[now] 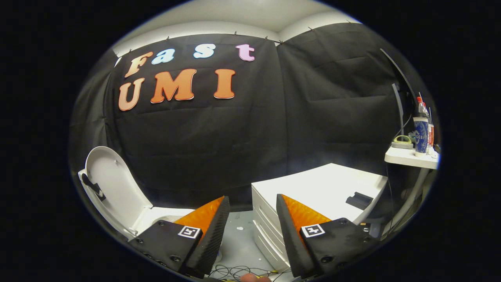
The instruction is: Open the toilet lid.
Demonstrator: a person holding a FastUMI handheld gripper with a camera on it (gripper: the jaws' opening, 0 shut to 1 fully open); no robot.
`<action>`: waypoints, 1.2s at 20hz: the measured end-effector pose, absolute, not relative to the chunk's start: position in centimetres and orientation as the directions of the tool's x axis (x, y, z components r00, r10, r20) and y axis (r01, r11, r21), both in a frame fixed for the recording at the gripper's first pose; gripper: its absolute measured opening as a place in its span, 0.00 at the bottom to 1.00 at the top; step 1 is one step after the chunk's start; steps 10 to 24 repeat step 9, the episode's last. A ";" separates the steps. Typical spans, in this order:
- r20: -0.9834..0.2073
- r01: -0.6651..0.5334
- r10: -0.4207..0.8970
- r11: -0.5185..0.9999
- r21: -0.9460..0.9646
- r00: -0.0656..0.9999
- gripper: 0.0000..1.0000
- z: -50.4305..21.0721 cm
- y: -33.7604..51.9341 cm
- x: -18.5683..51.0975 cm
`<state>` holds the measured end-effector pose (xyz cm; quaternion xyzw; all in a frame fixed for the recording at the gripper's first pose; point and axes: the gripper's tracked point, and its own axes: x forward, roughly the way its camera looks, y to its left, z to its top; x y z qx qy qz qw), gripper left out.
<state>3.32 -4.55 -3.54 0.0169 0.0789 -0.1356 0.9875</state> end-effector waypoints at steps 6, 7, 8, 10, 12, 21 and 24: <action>-0.170 0.271 -0.267 0.963 0.000 0.949 0.79 -4.0 -4.6 3.5; -0.169 0.275 -0.271 0.961 0.002 0.948 0.79 -4.0 -4.6 3.5; -0.168 0.278 -0.274 0.961 0.002 0.947 0.79 -3.9 -4.7 3.5; -0.169 0.279 -0.275 0.960 0.002 0.946 0.79 -4.0 -4.7 3.4; -0.169 0.279 -0.275 0.960 0.002 0.946 0.79 -4.0 -4.7 3.4; -0.169 0.279 -0.275 0.960 0.002 0.946 0.79 -4.0 -4.7 3.4; -0.169 0.279 -0.275 0.960 0.002 0.946 0.79 -4.0 -4.7 3.4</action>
